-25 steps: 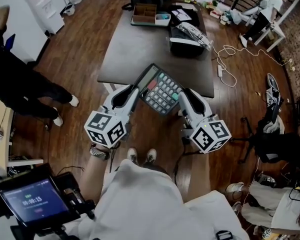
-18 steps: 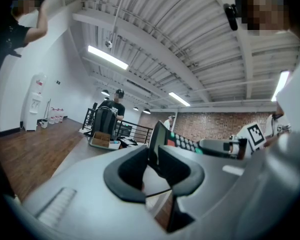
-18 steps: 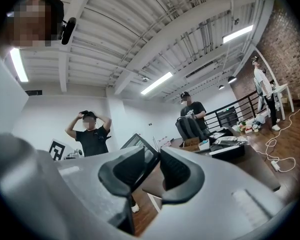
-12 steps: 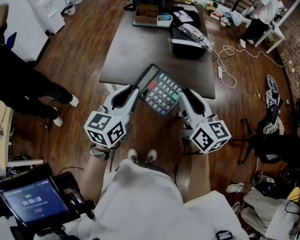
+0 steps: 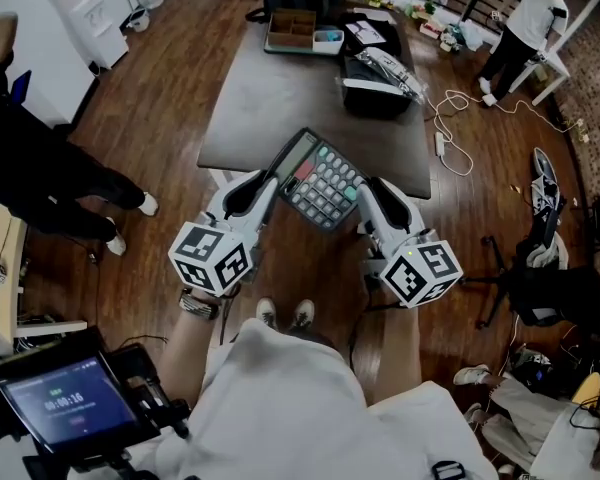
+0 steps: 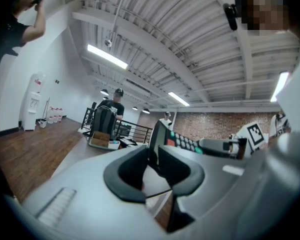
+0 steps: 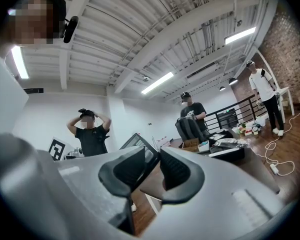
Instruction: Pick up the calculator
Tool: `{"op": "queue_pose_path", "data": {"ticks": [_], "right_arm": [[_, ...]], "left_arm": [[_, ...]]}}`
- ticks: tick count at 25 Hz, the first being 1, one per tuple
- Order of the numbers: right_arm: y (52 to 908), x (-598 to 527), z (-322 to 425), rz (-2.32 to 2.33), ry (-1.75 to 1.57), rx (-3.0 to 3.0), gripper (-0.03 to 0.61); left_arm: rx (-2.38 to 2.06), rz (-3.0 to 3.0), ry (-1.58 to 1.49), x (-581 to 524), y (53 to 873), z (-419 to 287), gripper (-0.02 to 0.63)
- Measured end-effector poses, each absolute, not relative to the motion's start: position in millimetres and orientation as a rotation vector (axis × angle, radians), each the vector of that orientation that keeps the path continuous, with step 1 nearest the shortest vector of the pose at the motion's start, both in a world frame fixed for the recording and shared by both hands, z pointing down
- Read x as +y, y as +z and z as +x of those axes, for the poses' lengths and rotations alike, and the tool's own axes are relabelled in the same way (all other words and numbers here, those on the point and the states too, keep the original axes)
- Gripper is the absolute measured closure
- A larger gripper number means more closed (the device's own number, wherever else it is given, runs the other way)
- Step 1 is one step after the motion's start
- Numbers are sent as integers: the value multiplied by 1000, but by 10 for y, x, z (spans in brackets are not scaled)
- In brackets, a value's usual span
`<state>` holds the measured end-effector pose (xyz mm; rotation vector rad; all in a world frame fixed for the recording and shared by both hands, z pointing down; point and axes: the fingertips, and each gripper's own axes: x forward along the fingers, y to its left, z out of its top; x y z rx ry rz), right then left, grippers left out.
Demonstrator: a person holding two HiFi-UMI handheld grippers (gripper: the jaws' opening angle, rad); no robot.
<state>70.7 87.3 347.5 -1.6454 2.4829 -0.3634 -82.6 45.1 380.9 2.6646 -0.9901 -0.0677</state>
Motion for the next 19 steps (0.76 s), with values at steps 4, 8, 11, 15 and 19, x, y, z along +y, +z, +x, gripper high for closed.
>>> {"op": "queue_pose_path", "data": {"ticks": [4,8,11,15,19], "right_arm": [[3466,868,712,-1656,-364,2481,480],[3462,867,717,-1658,-362,2477,480],[3457,864,713,-1657,-359,2475,480],[3464,852,711,-1658,-359,2476,480],[3461,831,719,-1660,-357,2475,480]], "left_arm": [[-983,2667,-64,438,3799,-817,534],[-978,2667,-66,433,3806,-809,534],[-977,2669,-68,425,3801,-811,534],[-978,2673,-67,408,3801,-812,534],[-981,2678,-65,389,3793,-805,534]]}}
